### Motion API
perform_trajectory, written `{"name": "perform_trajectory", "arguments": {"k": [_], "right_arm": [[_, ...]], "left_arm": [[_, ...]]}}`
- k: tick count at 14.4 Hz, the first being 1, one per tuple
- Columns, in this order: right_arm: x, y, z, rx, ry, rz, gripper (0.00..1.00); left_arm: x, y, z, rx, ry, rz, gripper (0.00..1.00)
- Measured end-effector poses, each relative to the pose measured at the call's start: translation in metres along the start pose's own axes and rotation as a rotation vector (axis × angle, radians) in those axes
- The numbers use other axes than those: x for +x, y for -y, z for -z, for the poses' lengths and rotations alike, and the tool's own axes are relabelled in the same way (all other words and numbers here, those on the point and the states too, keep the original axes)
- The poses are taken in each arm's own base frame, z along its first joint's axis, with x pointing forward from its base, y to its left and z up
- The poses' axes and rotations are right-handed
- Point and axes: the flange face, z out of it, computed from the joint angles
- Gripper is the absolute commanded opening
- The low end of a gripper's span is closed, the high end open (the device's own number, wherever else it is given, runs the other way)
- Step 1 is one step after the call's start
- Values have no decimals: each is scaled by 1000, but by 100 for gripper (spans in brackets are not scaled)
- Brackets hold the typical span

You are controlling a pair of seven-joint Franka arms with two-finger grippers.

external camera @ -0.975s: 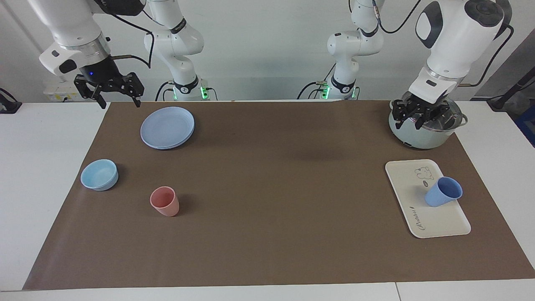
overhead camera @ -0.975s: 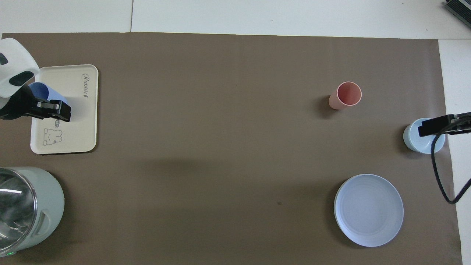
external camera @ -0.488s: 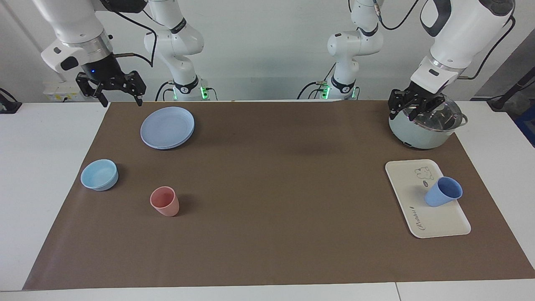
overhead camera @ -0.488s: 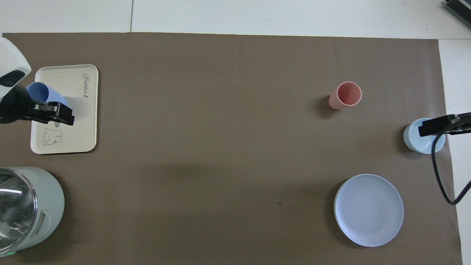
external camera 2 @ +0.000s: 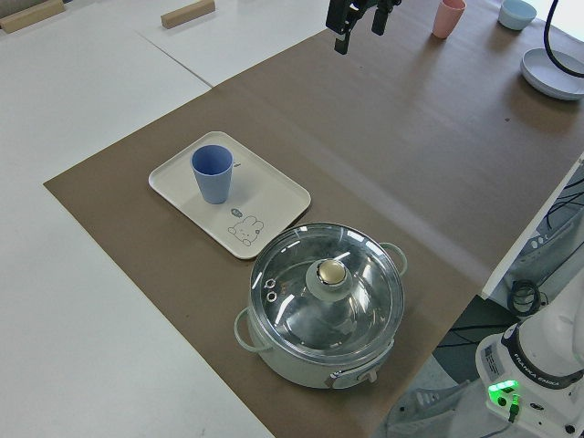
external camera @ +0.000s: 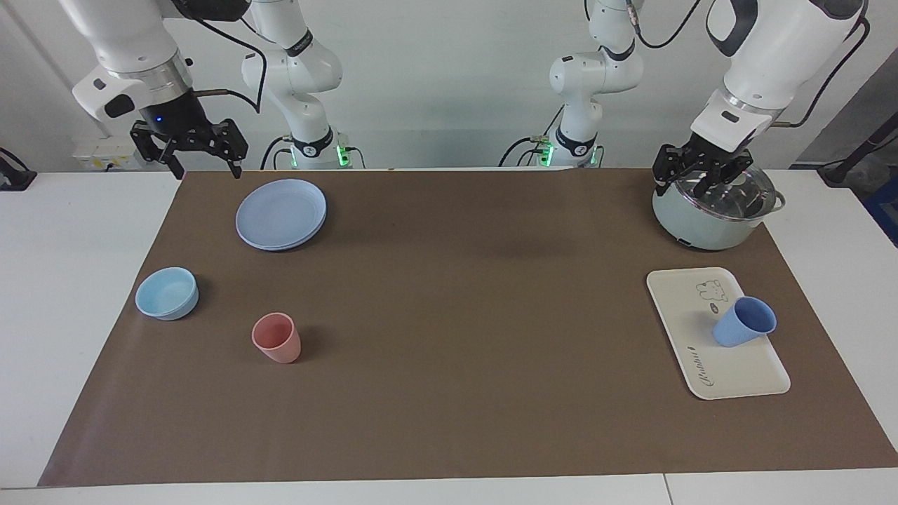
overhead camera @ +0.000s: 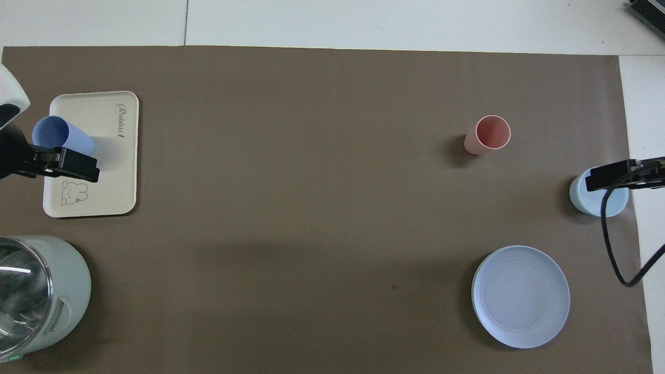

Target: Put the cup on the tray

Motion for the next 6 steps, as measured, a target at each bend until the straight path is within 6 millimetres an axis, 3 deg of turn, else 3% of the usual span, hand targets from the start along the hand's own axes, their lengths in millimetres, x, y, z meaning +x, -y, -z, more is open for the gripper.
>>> {"name": "perform_trajectory", "arguments": {"k": [6], "right_arm": [[0,0,0,0,0,-76,100]], "left_arm": [[0,1,5,6,-19,1,100]]}}
